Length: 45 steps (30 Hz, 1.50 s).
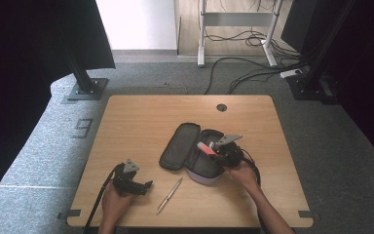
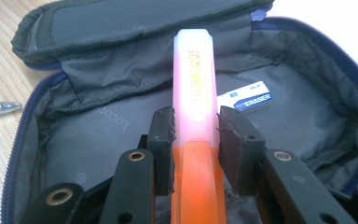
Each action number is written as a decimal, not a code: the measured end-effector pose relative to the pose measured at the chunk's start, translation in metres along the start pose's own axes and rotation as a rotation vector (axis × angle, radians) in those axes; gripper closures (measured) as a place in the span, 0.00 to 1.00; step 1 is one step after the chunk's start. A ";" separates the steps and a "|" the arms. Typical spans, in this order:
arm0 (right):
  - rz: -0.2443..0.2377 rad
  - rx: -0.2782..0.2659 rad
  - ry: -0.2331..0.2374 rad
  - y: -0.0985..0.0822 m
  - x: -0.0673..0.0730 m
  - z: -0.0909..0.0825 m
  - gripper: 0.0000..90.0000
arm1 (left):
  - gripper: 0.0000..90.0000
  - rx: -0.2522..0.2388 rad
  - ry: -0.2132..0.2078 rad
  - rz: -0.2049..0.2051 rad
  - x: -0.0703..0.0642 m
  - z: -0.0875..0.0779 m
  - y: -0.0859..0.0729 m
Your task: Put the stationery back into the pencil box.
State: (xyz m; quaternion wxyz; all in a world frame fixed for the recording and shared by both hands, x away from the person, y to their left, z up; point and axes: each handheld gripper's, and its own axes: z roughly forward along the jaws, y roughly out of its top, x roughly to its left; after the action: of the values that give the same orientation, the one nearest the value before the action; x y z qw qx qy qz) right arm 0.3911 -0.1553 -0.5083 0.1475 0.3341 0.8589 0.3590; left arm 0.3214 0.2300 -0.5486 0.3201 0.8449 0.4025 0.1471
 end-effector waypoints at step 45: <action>0.014 -0.055 -0.028 -0.004 -0.013 -0.041 0.25 | 0.00 -0.001 -0.001 0.000 0.000 0.000 0.000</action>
State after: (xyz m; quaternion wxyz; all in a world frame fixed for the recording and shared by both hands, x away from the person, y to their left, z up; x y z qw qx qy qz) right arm 0.3786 -0.1873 -0.4821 0.1661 0.3411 0.8441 0.3789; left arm 0.3214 0.2300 -0.5486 0.3205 0.8449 0.4023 0.1469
